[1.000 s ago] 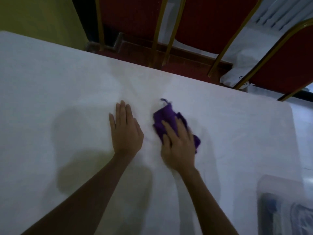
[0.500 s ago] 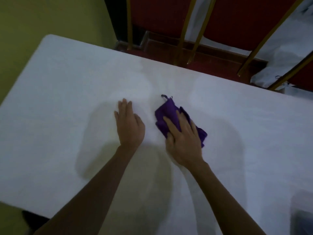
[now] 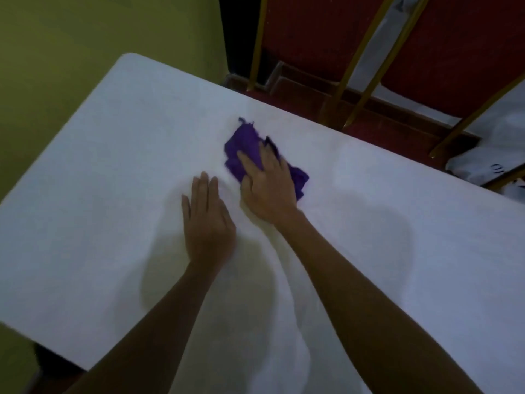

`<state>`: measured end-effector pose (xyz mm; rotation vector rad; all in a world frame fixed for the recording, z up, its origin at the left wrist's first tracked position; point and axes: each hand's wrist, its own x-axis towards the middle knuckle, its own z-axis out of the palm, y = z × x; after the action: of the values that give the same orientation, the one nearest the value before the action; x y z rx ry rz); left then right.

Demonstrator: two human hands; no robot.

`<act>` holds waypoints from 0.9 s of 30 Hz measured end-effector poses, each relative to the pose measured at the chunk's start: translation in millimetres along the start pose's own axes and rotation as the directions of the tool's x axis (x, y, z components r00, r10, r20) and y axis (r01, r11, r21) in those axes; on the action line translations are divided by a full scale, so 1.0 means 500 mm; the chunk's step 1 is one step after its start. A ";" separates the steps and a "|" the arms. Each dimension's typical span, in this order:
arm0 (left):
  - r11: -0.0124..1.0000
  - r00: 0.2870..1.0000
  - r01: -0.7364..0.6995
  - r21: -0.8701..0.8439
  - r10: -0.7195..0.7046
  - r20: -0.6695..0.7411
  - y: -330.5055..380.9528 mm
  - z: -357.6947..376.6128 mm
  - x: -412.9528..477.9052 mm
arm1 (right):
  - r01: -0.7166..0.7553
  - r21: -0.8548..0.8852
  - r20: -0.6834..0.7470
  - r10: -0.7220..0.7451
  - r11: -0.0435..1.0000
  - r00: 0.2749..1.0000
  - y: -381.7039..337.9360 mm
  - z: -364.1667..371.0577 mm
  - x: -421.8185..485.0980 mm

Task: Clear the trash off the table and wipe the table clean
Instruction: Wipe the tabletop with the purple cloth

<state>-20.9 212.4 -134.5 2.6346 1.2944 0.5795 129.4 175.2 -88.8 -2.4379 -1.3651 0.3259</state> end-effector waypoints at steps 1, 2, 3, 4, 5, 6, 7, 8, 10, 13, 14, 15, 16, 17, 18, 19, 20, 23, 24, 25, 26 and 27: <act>1.000 1.000 -0.020 0.014 0.020 -0.019 -0.001 0.000 -0.002 | 0.054 0.016 0.021 -0.054 0.998 0.998 -0.002 0.001 -0.036; 0.999 0.999 -0.029 0.019 0.029 -0.027 -0.002 0.001 -0.001 | 0.081 0.031 0.043 -0.083 0.996 0.996 0.010 -0.002 -0.069; 1.000 0.999 -0.023 0.008 0.024 -0.027 -0.001 0.002 0.001 | 0.076 0.035 0.042 -0.077 0.997 0.996 0.031 -0.009 -0.095; 1.000 1.000 -0.010 -0.012 0.010 -0.027 0.002 0.002 0.002 | 0.033 0.028 0.016 -0.033 0.999 0.999 0.061 -0.021 -0.106; 1.000 1.000 0.001 -0.025 -0.002 -0.027 0.005 0.001 0.003 | -0.049 0.017 -0.033 0.050 0.999 0.998 0.093 -0.034 -0.103; 0.999 1.000 0.008 -0.032 -0.009 -0.021 0.007 0.001 0.004 | -0.155 0.010 -0.085 0.155 0.988 0.984 0.124 -0.047 -0.085; 0.999 1.000 0.012 -0.034 -0.012 -0.013 0.010 0.000 0.005 | -0.260 0.005 -0.126 0.259 0.966 0.958 0.150 -0.058 -0.055; 0.999 1.000 0.016 -0.036 -0.016 -0.009 0.011 -0.001 0.006 | -0.351 0.008 -0.144 0.348 0.936 0.926 0.165 -0.068 -0.017; 0.999 1.000 0.021 -0.041 -0.022 -0.013 0.008 0.000 0.009 | -0.447 0.010 -0.149 0.443 0.895 0.884 0.162 -0.069 0.064; 0.999 0.999 0.013 -0.030 -0.014 -0.030 0.004 0.000 0.006 | -0.379 -0.019 -0.120 0.374 0.925 0.920 0.092 -0.042 0.132; 1.000 0.999 0.006 -0.028 -0.007 -0.032 0.001 0.000 0.005 | -0.316 -0.018 -0.105 0.312 0.949 0.944 0.065 -0.028 0.129; 1.000 1.000 -0.001 -0.027 0.000 -0.031 -0.001 0.001 0.003 | -0.246 -0.017 -0.092 0.244 0.969 0.965 0.041 -0.015 0.112; 1.000 0.999 -0.007 -0.023 0.007 -0.032 -0.003 0.003 0.001 | -0.180 -0.018 -0.078 0.178 0.984 0.981 0.024 -0.002 0.082; 1.000 0.999 -0.015 -0.016 0.014 -0.039 -0.004 0.004 0.001 | -0.123 -0.022 -0.062 0.121 0.992 0.991 0.013 0.004 0.046; 1.000 0.999 -0.024 -0.009 0.023 -0.046 -0.006 0.004 0.002 | -0.077 -0.036 -0.033 0.076 0.996 0.997 0.010 0.002 0.006; 1.000 0.998 -0.029 -0.008 0.028 -0.050 -0.007 0.003 0.002 | -0.048 -0.055 -0.002 0.048 0.997 0.999 0.018 -0.002 -0.033; 1.000 0.998 -0.026 -0.014 0.025 -0.053 -0.005 0.002 0.001 | -0.040 -0.071 0.013 0.041 0.997 0.999 0.033 -0.012 -0.068; 0.997 1.000 -0.026 -0.076 0.026 0.001 -0.006 -0.006 0.012 | -0.171 -0.094 -0.064 0.165 0.981 0.984 0.105 -0.048 -0.113; 0.994 0.999 -0.030 -0.103 0.033 0.032 -0.011 -0.012 0.014 | -0.250 -0.098 -0.103 0.240 0.963 0.965 0.129 -0.057 -0.102; 0.994 0.999 -0.016 -0.110 0.022 0.048 -0.021 -0.019 0.016 | -0.318 -0.097 -0.131 0.304 0.943 0.943 0.147 -0.064 -0.079; 0.995 0.999 0.014 -0.098 -0.010 0.046 -0.035 -0.028 0.017 | -0.373 -0.088 -0.136 0.360 0.924 0.923 0.158 -0.067 -0.047; 0.995 0.998 0.053 -0.079 -0.051 0.033 -0.051 -0.036 0.016 | -0.417 -0.075 -0.127 0.406 0.906 0.905 0.160 -0.066 -0.012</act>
<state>-42.4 234.0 -123.5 2.5275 1.2985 0.5686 200.4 125.4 -89.4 -2.7749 -0.8281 0.2210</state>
